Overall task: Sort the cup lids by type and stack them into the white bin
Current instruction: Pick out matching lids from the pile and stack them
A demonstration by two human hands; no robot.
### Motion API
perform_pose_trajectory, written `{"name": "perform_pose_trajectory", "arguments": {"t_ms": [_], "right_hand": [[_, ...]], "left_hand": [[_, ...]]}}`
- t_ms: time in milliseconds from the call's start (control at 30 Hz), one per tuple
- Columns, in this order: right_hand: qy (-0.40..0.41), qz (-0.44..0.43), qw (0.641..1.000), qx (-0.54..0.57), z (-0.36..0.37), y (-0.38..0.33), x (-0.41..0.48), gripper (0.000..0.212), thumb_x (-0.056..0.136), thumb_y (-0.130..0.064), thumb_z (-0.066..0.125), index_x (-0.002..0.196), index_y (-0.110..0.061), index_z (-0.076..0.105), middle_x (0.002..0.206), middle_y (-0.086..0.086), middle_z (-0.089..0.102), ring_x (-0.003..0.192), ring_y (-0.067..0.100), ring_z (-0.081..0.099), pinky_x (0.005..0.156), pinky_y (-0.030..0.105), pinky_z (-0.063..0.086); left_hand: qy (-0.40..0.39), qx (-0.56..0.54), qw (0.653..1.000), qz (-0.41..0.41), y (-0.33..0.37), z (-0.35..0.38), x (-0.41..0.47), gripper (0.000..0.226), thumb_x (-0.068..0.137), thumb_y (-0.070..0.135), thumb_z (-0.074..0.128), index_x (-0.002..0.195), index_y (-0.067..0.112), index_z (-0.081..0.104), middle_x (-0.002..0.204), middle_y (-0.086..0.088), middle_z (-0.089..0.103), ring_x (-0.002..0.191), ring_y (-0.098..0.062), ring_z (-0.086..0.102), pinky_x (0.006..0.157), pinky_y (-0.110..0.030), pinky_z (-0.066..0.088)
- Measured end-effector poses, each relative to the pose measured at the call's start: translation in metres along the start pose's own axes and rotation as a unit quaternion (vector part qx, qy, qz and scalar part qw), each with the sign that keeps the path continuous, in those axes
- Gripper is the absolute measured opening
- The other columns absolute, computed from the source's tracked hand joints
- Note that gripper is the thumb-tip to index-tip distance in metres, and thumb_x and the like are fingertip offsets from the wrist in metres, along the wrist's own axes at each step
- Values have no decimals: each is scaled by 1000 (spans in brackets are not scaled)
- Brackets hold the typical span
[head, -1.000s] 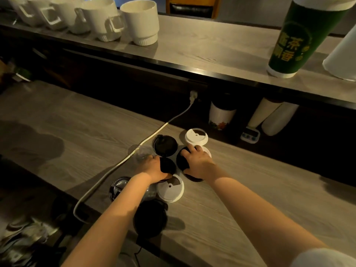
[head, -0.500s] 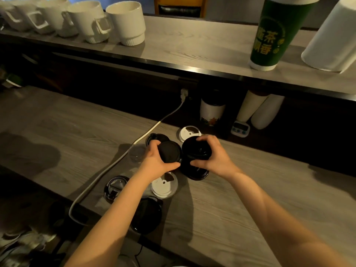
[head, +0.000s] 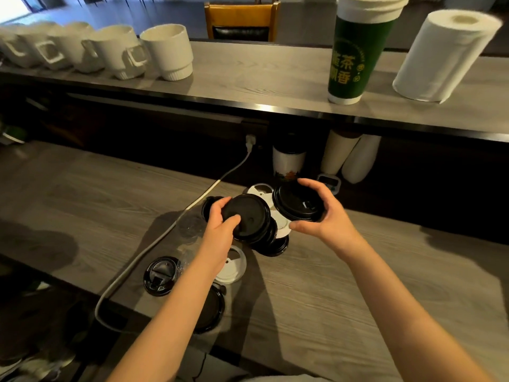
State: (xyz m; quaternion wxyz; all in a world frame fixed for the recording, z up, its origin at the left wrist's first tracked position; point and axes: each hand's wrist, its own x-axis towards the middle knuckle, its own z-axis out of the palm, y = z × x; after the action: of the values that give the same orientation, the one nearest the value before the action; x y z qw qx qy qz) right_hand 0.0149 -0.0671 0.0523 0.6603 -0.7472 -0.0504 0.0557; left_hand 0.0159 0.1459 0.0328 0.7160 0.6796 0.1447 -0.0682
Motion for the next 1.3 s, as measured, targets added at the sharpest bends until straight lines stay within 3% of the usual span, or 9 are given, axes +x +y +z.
{"name": "perform_pose_trajectory", "arguments": {"t_ms": [167,333,400,600,700,833,967,1100,1300], "right_hand": [[92,-26,995,-37,-42,-5,-40,76,65,-4,82,129,-26,48,131,-4,50,119,3,51,97,17,45],[181,-22,972,-148,-95,-3,-88,70,65,-14,84,123,-31,49,137,-7,40,127,11,42,107,28,37],[211,-7,961,-178,-119,-1,-111,67,65,-19,84,121,-35,50,139,-7,38,128,10,40,105,28,36],[304,34,924,-228,-199,7,-188,59,70,-28,81,120,-35,51,139,-9,38,125,2,36,99,16,28],[351,38,907,-232,-238,10,-223,57,71,-27,80,120,-32,53,139,-7,39,126,2,35,96,2,24],[393,49,887,-238,-289,13,-273,59,72,-29,80,123,-31,52,140,-7,38,129,7,37,102,15,30],[428,57,869,-242,-336,18,-317,57,73,-25,79,124,-29,52,140,-7,37,125,1,34,90,-4,26],[455,91,845,-264,-382,28,-354,59,74,-32,78,125,-33,49,144,-10,34,129,3,32,101,20,26],[472,190,816,-274,-453,42,-406,57,75,-30,76,125,-25,49,138,-6,37,131,16,32,108,31,26]], "left_hand": [[-22,-9,998,64,12,34,-19,35,94,2,47,123,22,47,122,0,52,110,-12,54,93,-28,46],[-76,-9,995,69,10,99,-37,30,92,5,53,111,28,53,124,-7,55,112,-21,57,94,-38,49],[-96,0,993,70,8,131,-46,29,91,4,53,113,24,53,123,-6,55,112,-21,56,89,-34,49],[-174,34,983,54,3,236,-86,30,91,5,53,119,18,56,120,-3,61,110,-18,58,81,-26,48],[-202,59,976,49,1,287,-107,32,92,6,54,123,12,55,122,-4,60,111,-18,57,81,-24,48],[-254,96,961,57,-4,357,-136,30,91,10,57,121,12,58,117,-3,63,111,-19,58,81,-22,48],[-285,125,947,84,-11,418,-167,23,91,11,58,114,13,59,110,-1,64,98,-7,61,75,-16,50],[-292,152,939,101,-17,469,-193,22,91,13,58,113,14,59,105,2,63,90,-7,59,70,-15,49],[-301,160,937,79,-30,521,-224,18,91,14,57,109,18,59,96,7,63,83,-2,59,63,-8,48]]}}
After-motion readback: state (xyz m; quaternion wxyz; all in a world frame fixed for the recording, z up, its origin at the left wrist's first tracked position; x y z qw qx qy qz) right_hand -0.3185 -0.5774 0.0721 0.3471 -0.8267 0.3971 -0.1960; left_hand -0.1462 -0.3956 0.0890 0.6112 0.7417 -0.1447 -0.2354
